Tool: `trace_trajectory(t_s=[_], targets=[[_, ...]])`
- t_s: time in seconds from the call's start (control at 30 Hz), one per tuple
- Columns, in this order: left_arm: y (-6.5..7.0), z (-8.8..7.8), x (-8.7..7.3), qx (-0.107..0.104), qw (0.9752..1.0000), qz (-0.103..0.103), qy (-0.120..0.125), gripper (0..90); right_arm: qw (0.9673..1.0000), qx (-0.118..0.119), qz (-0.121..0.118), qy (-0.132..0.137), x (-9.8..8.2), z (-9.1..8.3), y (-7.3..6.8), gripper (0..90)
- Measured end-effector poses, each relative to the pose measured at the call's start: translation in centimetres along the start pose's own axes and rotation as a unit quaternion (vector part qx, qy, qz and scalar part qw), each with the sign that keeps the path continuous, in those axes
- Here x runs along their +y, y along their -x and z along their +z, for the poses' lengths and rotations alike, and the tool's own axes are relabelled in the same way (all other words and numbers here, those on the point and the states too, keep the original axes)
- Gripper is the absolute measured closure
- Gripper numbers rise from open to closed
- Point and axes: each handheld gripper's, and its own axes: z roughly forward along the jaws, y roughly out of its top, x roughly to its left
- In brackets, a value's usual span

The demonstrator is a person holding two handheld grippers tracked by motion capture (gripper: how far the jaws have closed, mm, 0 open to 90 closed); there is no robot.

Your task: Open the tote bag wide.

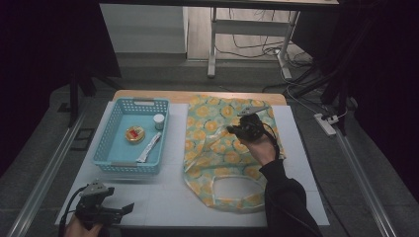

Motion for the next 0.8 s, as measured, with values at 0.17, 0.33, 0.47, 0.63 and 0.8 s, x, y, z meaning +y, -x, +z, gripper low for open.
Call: trace_trajectory(t_s=[0.17, 0.33, 0.47, 0.63, 0.8], targets=[[0.0, 0.0, 0.0, 0.0, 1.0, -0.001, -0.002, 2.2, 0.9999, -0.01, 0.003, -0.014, -0.2, 1.7, 1.2, 88.7], [0.0, 0.0, 0.0, 0.0, 1.0, -0.002, -0.003, 2.3, 0.9994, -0.015, 0.003, -0.03, -0.8, 3.5, 2.0, 88.5], [0.0, 0.1, 0.0, 0.0, 1.0, -0.001, -0.003, 2.3, 0.9988, -0.016, 0.002, -0.047, -1.8, 4.8, 2.5, 88.3], [0.0, 0.1, 0.0, 0.0, 1.0, 0.001, -0.003, 2.4, 0.9973, -0.019, 0.01, -0.07, -2.9, 5.8, 3.1, 87.3], [0.1, 0.1, 0.0, 0.0, 1.0, 0.002, -0.002, 2.5, 0.9965, -0.024, 0.009, -0.079, -3.5, 6.3, 3.3, 77.9]])
